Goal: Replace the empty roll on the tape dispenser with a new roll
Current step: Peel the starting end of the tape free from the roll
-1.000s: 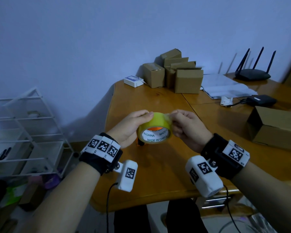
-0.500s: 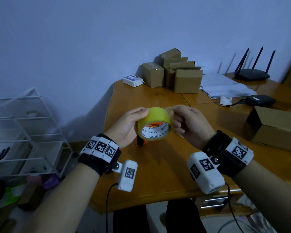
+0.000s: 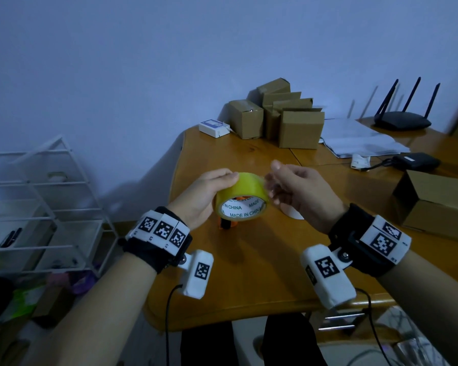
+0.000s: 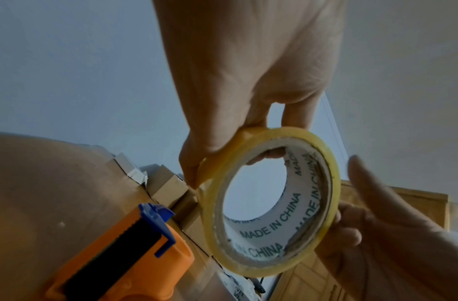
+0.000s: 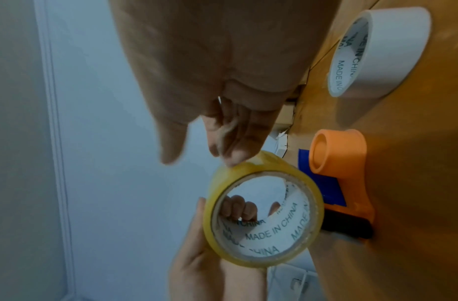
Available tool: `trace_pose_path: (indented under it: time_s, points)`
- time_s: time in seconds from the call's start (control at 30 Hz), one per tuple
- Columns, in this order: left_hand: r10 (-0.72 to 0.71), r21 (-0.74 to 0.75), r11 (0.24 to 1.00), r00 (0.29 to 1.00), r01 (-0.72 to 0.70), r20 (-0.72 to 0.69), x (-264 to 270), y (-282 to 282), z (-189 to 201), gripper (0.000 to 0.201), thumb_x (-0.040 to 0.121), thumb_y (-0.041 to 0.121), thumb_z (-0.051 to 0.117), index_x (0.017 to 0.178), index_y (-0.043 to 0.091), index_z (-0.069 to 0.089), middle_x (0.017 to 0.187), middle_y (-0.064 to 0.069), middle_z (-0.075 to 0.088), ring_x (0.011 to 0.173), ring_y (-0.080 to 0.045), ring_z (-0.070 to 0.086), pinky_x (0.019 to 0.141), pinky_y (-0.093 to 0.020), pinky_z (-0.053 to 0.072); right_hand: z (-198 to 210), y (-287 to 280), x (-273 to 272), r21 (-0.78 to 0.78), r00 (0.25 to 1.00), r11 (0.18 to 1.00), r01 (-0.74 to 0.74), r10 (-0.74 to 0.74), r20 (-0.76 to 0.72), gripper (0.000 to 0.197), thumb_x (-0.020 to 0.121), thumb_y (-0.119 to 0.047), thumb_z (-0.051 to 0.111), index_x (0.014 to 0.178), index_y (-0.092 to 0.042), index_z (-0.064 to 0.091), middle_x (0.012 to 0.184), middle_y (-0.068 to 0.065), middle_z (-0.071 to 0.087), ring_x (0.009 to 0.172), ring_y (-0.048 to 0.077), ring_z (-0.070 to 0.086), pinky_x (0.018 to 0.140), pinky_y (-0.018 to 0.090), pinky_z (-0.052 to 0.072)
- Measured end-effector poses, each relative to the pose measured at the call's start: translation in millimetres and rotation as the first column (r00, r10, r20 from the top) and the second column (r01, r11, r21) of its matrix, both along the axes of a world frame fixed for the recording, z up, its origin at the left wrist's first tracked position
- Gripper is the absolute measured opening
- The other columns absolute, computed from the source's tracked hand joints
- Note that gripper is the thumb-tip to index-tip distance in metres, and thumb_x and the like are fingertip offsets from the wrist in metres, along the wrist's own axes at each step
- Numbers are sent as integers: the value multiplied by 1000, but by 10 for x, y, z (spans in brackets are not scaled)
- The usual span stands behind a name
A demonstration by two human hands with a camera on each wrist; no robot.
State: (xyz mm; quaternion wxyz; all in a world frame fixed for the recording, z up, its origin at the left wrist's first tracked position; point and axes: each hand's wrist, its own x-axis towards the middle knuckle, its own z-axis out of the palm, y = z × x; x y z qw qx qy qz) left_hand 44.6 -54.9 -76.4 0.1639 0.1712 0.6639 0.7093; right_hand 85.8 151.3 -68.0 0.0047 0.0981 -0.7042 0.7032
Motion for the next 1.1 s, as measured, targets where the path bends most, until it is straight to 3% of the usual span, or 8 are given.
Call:
trace_pose_path:
  time_s: [0.1,0.2,0.3,0.37,0.53,0.67,0.9,1.1]
  points:
    - [-15,-43,999,999,13,-32,17,20,2,17,97,23,54,90,7,55,80,-8,59,78,-21,60,72,-29,46,-37,-14,-19,193,990,976,103,-81,-117,12,91,-16,66,90,-7,59,75,7,58,58,13,55,54,27,49]
    - [-1,-46,999,999,-1,-51,18,33,15,17,97,22,55,85,10,55,75,-4,59,74,-18,59,69,-28,44,-74,-26,-20,201,979,968,151,-119,-164,5,95,-12,61,99,-10,59,77,5,57,60,13,56,55,30,49]
    - [-7,-50,999,999,4,-51,13,22,15,17,97,23,55,87,9,56,78,-7,58,78,-22,58,70,-29,44,-69,-25,-4,196,984,970,143,-119,-132,29,97,-16,59,125,-24,57,74,4,58,60,14,58,57,29,52]
    - [-12,-54,999,999,9,-48,10,14,6,17,97,23,55,90,8,55,80,-7,58,79,-23,58,71,-29,44,-64,-26,-1,173,989,977,126,-109,-102,27,98,-16,58,125,-17,59,72,5,58,59,13,58,55,25,51]
    - [-14,-55,998,999,11,-52,9,15,14,18,98,20,54,83,11,56,78,-7,59,75,-21,60,69,-29,45,-80,-2,1,-26,999,999,42,-41,4,18,99,-6,51,106,7,62,73,9,59,60,13,55,55,22,50]
    - [-33,14,999,999,34,-28,16,6,17,17,97,20,55,84,10,57,85,-13,58,83,-25,60,79,-34,46,-64,26,-7,-170,999,985,-29,35,32,17,99,-2,47,104,2,62,75,7,59,63,13,54,57,21,48]
    - [-59,184,981,998,53,28,25,25,-38,30,95,22,54,116,1,53,117,-25,51,108,-38,50,105,-55,35,-77,-12,-33,-450,996,890,-73,91,18,16,97,0,43,97,-3,59,73,4,52,58,9,44,50,16,39]
    - [-100,186,978,995,94,22,45,-36,-28,28,97,24,51,108,-1,56,111,-24,51,103,-33,52,93,-43,44,-121,-31,-27,-611,984,787,-89,166,70,16,99,-3,40,99,-7,55,67,4,48,52,9,41,47,17,39]
